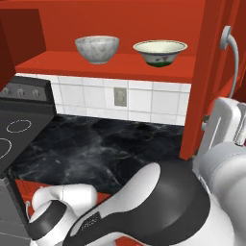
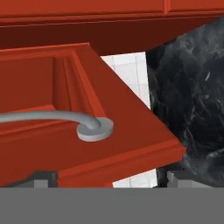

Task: Open the cabinet. Pick the bowls from the counter and place them in the cabinet. Then close the cabinet.

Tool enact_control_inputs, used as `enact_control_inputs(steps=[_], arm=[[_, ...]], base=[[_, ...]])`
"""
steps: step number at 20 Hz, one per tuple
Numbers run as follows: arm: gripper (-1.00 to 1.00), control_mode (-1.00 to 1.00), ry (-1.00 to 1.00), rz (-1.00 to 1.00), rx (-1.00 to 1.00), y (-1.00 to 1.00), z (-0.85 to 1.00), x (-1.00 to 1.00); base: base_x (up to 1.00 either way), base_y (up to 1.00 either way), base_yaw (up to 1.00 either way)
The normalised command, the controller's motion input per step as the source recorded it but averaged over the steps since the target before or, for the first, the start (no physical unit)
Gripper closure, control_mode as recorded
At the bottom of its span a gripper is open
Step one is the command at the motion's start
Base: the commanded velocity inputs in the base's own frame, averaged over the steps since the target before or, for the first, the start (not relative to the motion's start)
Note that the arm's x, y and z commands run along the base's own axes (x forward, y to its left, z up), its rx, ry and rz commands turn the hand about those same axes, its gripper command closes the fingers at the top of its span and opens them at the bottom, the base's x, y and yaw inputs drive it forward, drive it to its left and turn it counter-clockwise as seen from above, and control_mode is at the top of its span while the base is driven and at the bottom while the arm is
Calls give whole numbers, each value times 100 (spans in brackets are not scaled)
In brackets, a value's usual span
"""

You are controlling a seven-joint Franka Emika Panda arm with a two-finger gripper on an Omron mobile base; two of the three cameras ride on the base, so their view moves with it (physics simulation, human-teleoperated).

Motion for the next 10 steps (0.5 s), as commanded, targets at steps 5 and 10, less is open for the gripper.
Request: enact_control_inputs(steps=[5, 10], arm=[[-100, -100, -12, 3, 5, 33, -20, 60], [-100, -100, -9, 3, 12, 42, -50, 75]], base=[[0, 0, 0], [0, 0, 0]])
